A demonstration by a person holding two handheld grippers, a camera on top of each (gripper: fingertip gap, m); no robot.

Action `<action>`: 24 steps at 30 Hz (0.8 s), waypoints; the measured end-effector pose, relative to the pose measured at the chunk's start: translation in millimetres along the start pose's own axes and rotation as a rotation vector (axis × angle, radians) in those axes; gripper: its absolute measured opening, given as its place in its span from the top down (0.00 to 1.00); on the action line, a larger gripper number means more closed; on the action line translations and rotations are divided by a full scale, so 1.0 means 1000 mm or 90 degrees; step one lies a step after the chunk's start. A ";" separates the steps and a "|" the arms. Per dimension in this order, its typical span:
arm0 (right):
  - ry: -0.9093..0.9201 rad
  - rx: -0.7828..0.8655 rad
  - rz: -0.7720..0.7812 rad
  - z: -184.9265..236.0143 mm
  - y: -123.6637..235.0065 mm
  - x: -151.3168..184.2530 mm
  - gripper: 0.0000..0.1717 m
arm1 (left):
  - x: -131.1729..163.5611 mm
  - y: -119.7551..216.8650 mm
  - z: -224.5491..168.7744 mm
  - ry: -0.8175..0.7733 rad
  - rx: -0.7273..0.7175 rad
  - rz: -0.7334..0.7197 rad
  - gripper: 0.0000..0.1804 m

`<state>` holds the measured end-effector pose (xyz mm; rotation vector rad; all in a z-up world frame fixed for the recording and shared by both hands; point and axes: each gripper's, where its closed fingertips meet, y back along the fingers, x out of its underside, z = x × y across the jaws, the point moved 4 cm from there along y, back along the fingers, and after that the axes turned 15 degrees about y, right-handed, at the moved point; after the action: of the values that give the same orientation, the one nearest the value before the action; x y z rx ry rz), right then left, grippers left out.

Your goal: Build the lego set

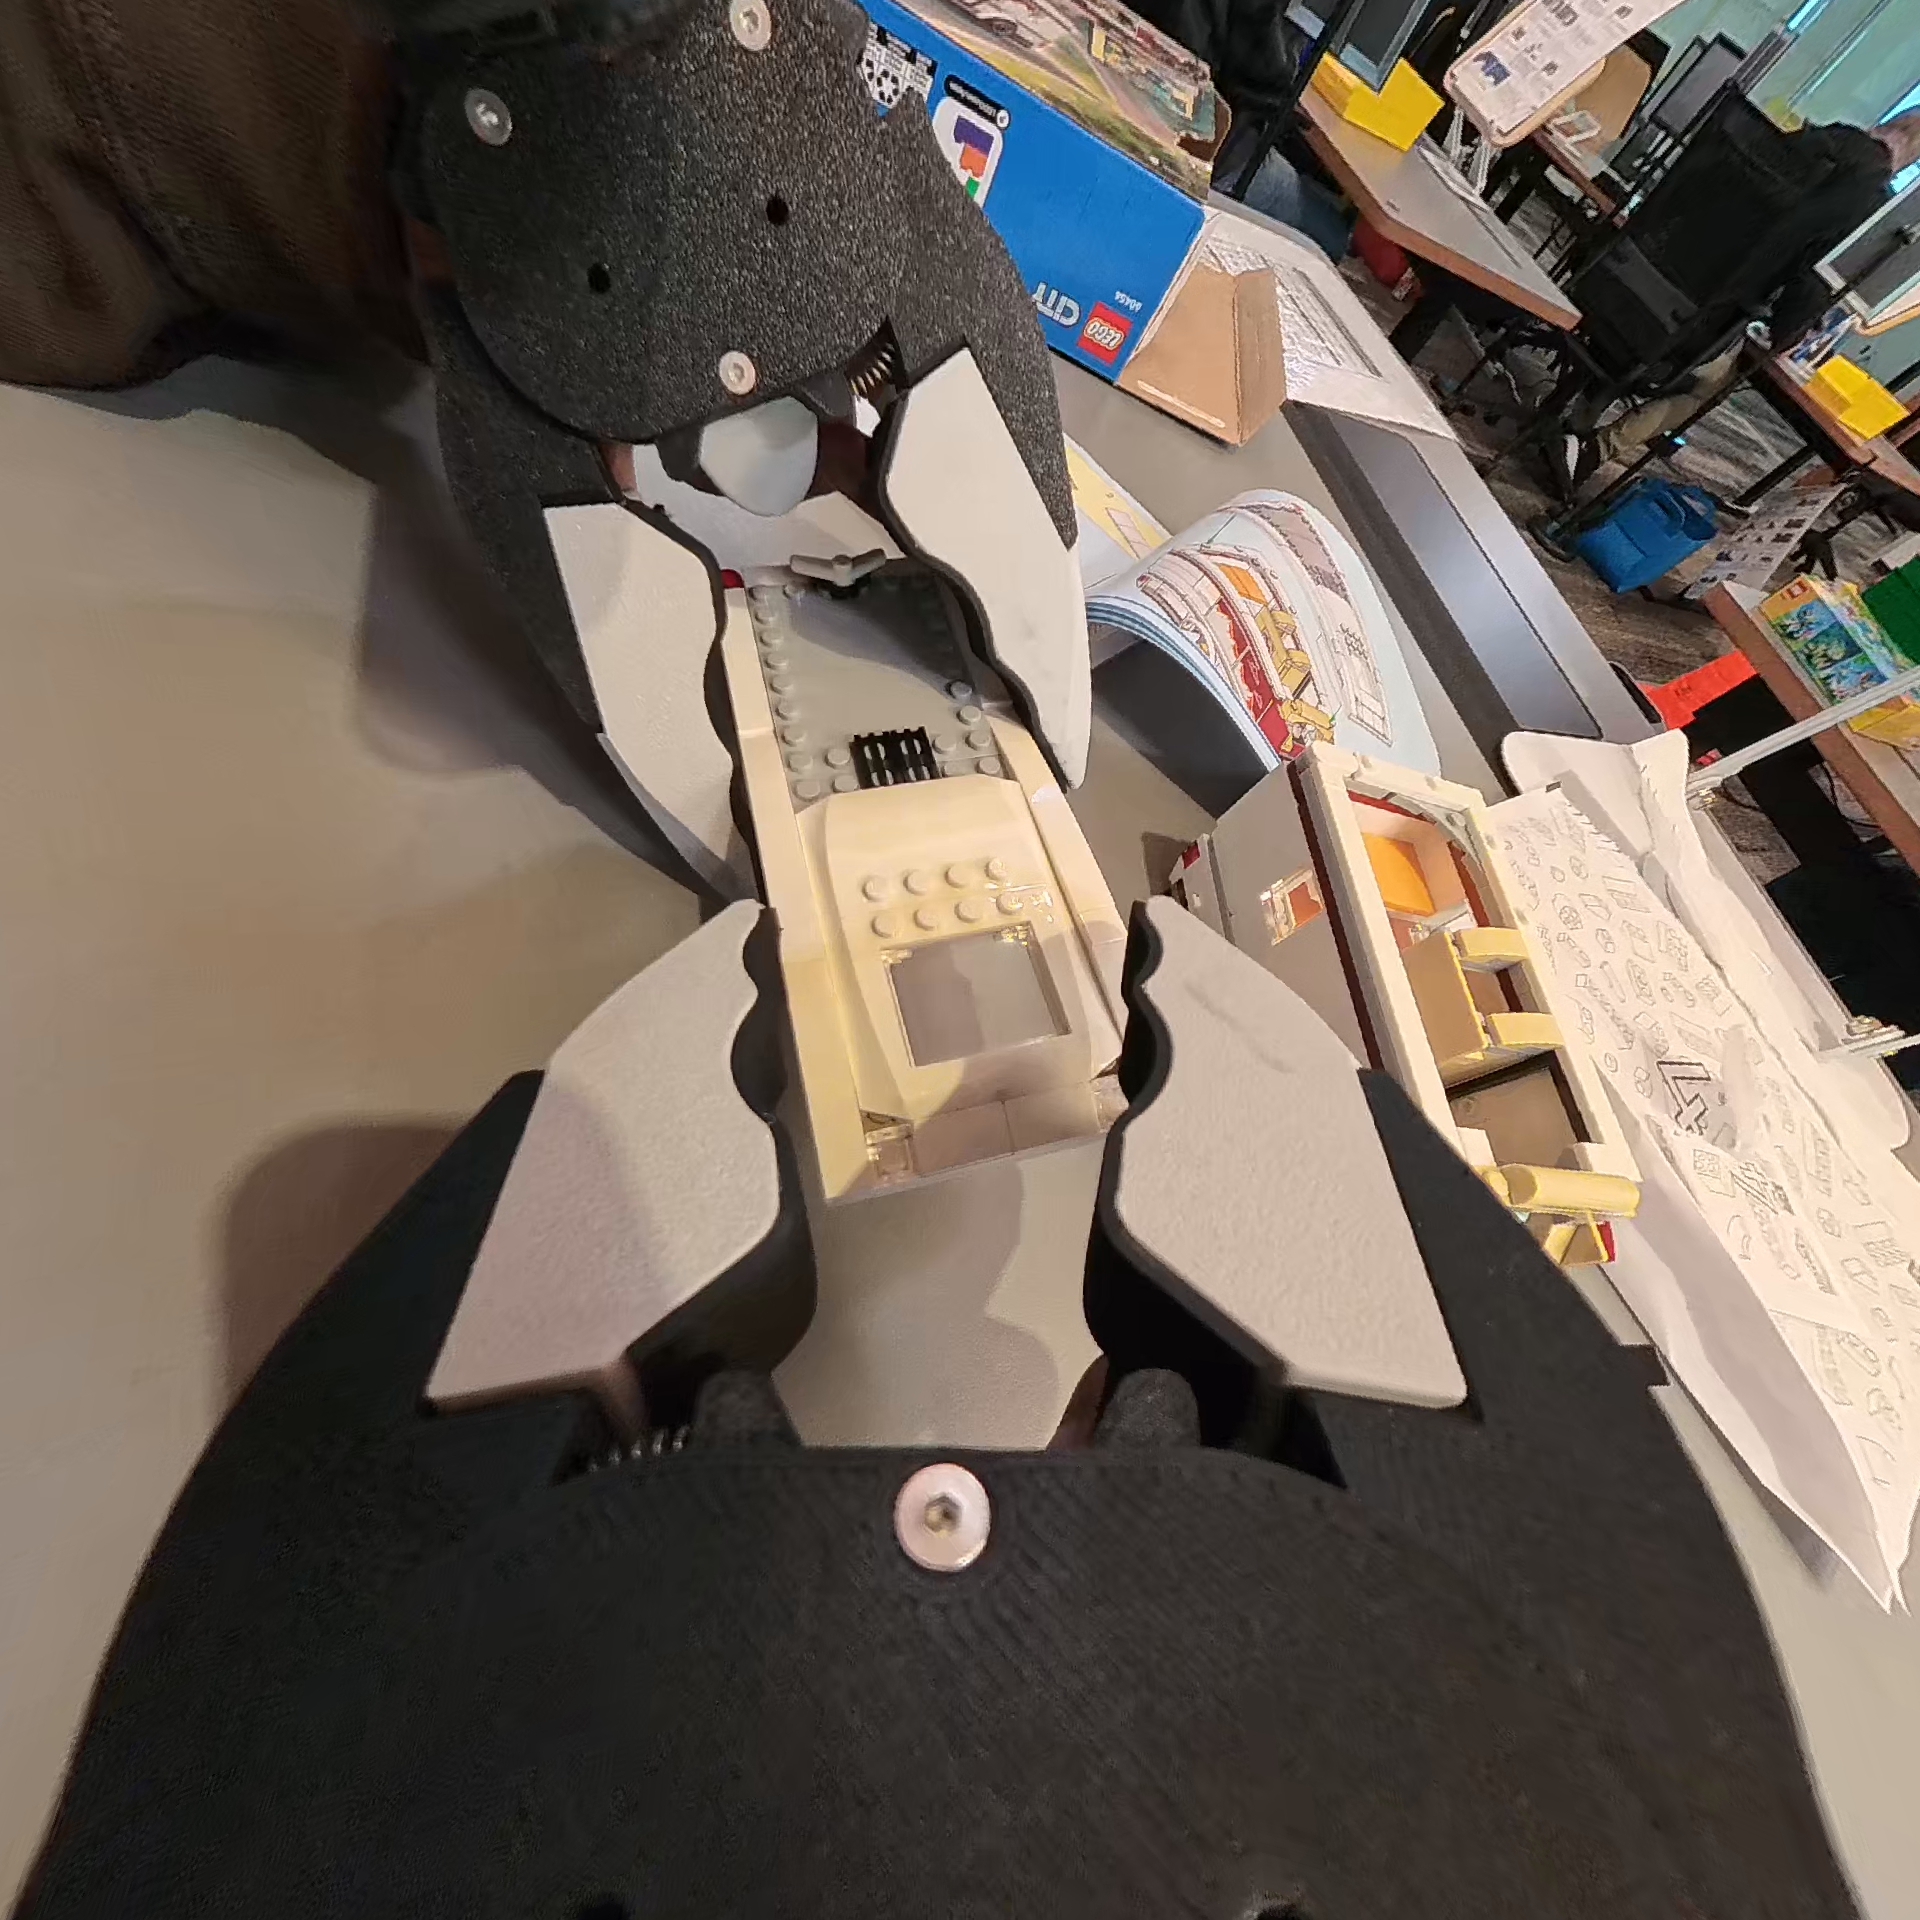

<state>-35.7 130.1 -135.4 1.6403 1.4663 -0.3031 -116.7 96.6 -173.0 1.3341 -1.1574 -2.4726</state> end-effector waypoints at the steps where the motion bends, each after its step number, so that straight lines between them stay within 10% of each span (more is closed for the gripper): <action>1: 0.000 0.000 0.000 0.000 0.000 0.000 0.63 | 0.000 0.000 0.000 0.001 0.002 -0.001 0.55; 24: 0.006 0.039 -0.024 -0.013 0.016 -0.008 0.63 | 0.001 0.011 0.019 0.086 0.016 -0.040 0.55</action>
<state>-28.1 135.6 -114.8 1.6670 1.5095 -0.3649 -134.4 99.1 -160.8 1.5405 -1.1357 -2.3745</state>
